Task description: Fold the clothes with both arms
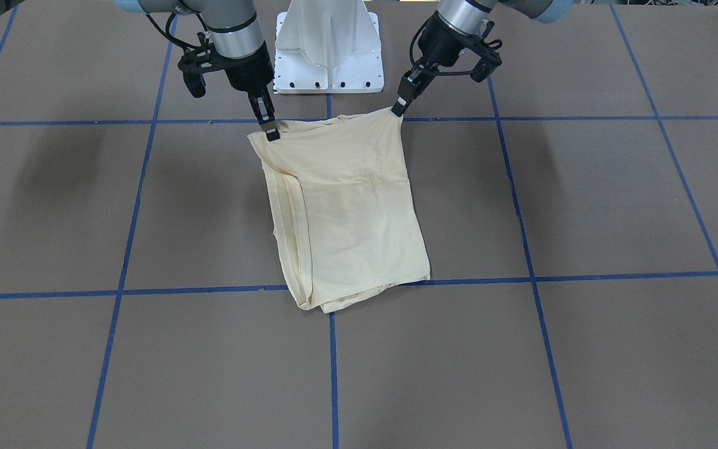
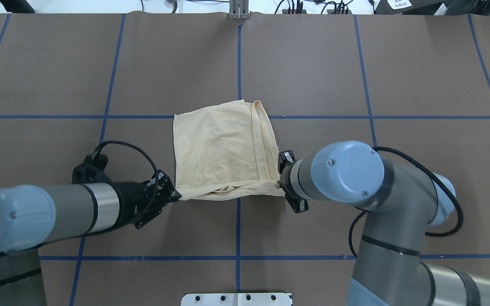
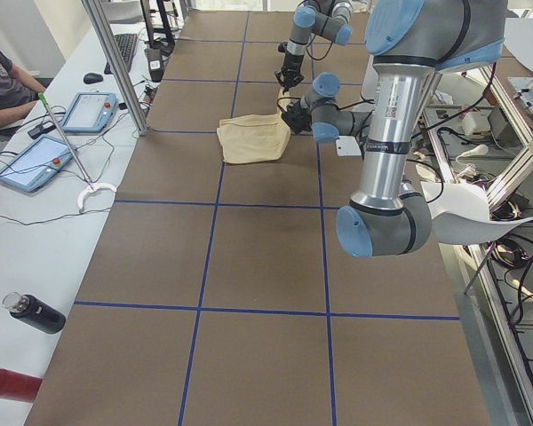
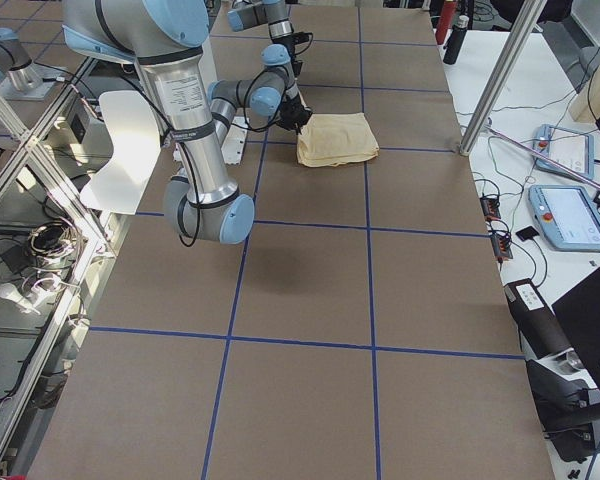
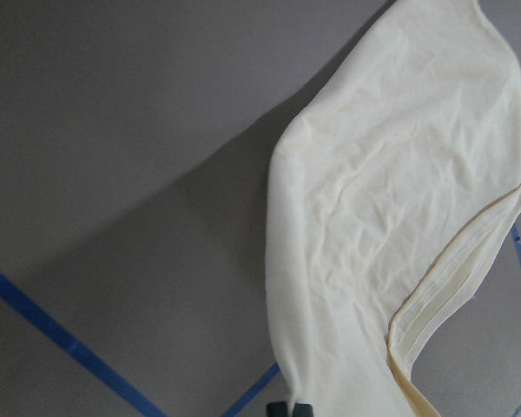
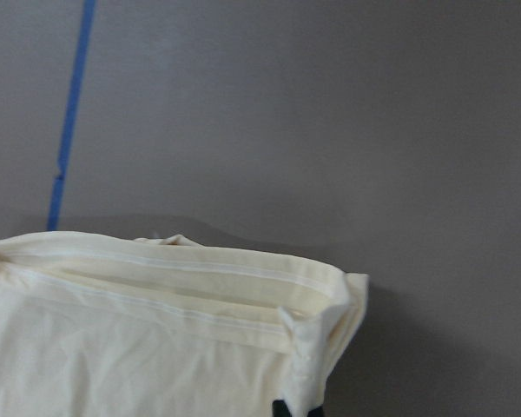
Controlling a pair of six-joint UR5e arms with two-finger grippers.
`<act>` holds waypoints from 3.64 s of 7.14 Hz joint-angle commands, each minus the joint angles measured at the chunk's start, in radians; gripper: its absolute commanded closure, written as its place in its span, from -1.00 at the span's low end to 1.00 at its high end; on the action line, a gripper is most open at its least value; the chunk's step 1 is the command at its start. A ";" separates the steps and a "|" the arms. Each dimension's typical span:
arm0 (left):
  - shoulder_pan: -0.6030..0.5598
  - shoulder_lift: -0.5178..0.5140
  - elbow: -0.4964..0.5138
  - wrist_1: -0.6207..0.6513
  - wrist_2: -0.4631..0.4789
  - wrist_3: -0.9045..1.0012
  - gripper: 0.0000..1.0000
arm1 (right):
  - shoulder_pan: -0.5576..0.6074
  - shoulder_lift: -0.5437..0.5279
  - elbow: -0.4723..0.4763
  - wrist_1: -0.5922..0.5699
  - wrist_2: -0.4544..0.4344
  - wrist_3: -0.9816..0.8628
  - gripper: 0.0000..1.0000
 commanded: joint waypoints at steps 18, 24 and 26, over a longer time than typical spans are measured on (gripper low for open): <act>-0.598 -0.101 0.549 -0.274 -0.435 1.113 -0.99 | 0.683 0.123 -0.737 0.375 0.532 -1.188 -1.00; -1.059 0.197 0.503 -0.128 -0.653 2.200 -0.99 | 1.054 -0.233 -0.569 0.120 0.663 -2.364 -1.00; -1.149 0.228 0.443 0.061 -0.661 2.292 -0.99 | 1.117 -0.261 -0.545 -0.043 0.602 -2.645 -1.00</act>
